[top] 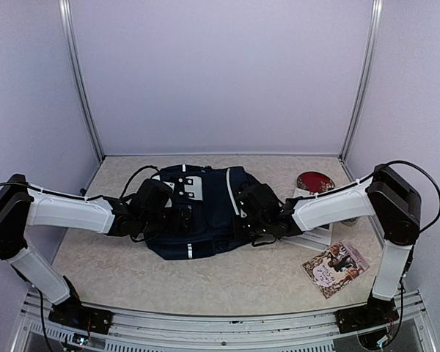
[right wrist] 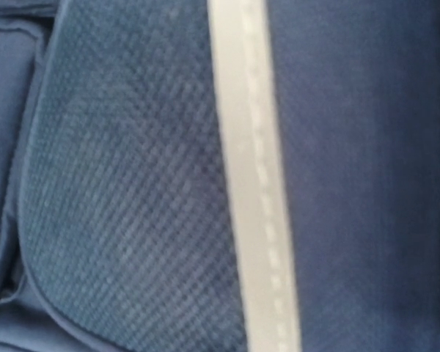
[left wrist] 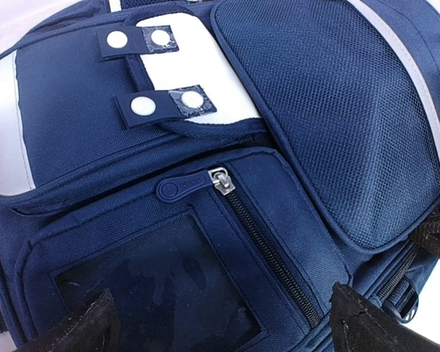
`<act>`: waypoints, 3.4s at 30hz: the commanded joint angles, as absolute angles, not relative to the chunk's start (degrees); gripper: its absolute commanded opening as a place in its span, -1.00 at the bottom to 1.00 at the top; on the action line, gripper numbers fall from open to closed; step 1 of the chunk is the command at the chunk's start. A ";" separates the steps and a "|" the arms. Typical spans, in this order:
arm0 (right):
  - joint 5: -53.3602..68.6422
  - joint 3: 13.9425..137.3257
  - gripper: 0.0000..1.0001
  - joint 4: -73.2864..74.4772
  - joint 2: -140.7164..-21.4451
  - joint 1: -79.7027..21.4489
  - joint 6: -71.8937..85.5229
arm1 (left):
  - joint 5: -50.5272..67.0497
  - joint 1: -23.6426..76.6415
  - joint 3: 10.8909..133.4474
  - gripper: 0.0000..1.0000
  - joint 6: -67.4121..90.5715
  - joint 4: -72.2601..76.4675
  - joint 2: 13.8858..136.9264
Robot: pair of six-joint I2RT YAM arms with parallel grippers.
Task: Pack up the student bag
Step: Grab the upper front pocket of the student bag, then hold the student bag at the center of the board, then grab the upper front pocket of the student bag.
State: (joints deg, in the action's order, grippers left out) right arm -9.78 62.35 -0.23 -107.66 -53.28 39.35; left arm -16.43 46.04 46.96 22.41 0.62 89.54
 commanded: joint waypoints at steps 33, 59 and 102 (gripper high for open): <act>25.94 65.27 -1.00 10.13 -102.40 -42.33 15.93 | -11.59 51.84 56.10 0.54 -26.97 24.02 109.71; 25.66 47.88 -0.44 -28.62 -103.44 -41.31 33.49 | 1.04 51.94 59.72 -1.00 -16.76 20.84 109.25; -9.41 53.11 -1.00 -8.31 -103.70 -50.54 23.28 | 1.66 50.61 59.59 -1.00 -16.73 20.92 108.11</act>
State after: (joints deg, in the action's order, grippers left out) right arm -7.86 53.93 -11.84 -103.61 -51.00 25.78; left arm -0.45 50.98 58.65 -18.00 20.34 110.98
